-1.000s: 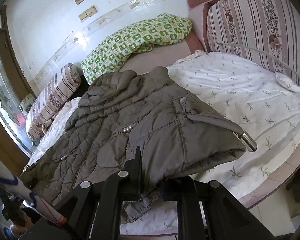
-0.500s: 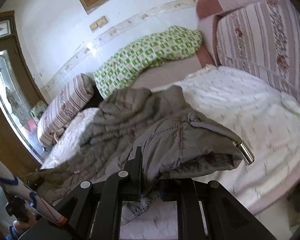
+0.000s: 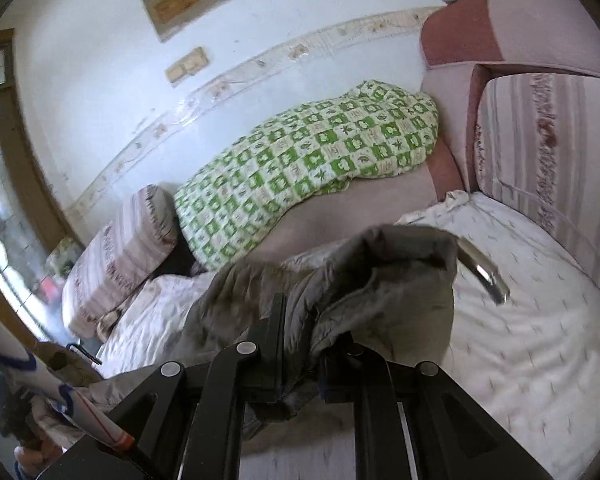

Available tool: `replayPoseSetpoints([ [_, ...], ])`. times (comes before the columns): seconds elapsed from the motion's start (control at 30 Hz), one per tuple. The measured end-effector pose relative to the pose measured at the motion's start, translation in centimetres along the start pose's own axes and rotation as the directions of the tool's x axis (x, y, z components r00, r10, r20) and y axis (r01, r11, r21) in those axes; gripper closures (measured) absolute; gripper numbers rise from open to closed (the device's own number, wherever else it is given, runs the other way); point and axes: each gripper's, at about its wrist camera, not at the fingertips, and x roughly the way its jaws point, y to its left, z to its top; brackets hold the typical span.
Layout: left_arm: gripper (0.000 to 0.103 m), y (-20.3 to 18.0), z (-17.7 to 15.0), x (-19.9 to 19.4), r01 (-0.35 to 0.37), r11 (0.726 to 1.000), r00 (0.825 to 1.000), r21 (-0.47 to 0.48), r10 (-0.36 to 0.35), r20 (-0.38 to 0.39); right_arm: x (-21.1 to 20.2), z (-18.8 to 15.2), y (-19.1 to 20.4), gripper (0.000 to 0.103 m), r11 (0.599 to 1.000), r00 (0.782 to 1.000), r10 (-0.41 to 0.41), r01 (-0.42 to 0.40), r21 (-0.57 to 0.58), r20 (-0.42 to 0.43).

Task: Fold large clothes

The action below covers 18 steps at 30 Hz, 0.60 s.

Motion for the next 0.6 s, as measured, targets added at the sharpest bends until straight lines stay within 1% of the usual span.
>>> replayPoseSetpoints([
  [0.1, 0.068, 1.4, 4.1, 4.4, 0.021, 0.996, 0.999, -0.081, -0.023, -0.024, 5.1, 3.0, 0.1, 0.091, 0.999, 0.999, -0.035, 0.035, 0.016, -0.023],
  [0.17, 0.056, 2.5, 5.8, 6.5, 0.027, 0.991, 0.999, -0.132, -0.032, -0.033, 8.9, 4.5, 0.2, 0.091, 0.998, 0.997, -0.064, 0.065, 0.013, -0.038],
  [0.2, 0.053, 3.0, 6.3, 7.2, 0.023, 0.988, 0.999, -0.151, -0.028, -0.032, 11.3, 5.2, 0.3, 0.091, 0.996, 0.995, -0.087, 0.087, 0.009, -0.05],
  [0.27, 0.045, 4.0, 7.3, 8.5, 0.013, 0.985, 1.0, -0.171, -0.015, -0.01, 14.3, 5.7, -0.1, 0.091, 0.994, 0.991, -0.109, 0.11, 0.014, -0.074],
  [0.4, 0.043, 5.2, 8.6, 10.1, -0.042, 0.991, 0.998, -0.128, 0.046, 0.031, 20.8, 5.8, -1.6, 0.091, 0.984, 0.978, -0.171, 0.174, 0.021, -0.123],
  [0.47, 0.043, 5.7, 8.6, 10.6, -0.047, 0.991, 0.998, -0.122, 0.052, 0.041, 22.9, 5.3, -2.2, 0.091, 0.98, 0.971, -0.194, 0.197, 0.015, -0.14],
  [0.53, 0.043, 5.8, 8.1, 11.6, -0.031, 0.993, 0.999, -0.11, 0.034, 0.025, 25.1, 4.8, -2.9, 0.09, 0.975, 0.964, -0.216, 0.22, 0.012, -0.156],
  [0.6, 0.043, 4.9, 6.8, 13.4, -0.026, 0.997, 1.0, -0.069, 0.025, -0.012, 26.6, 4.4, -3.6, 0.085, 0.974, 0.959, -0.217, 0.224, 0.02, -0.182],
])
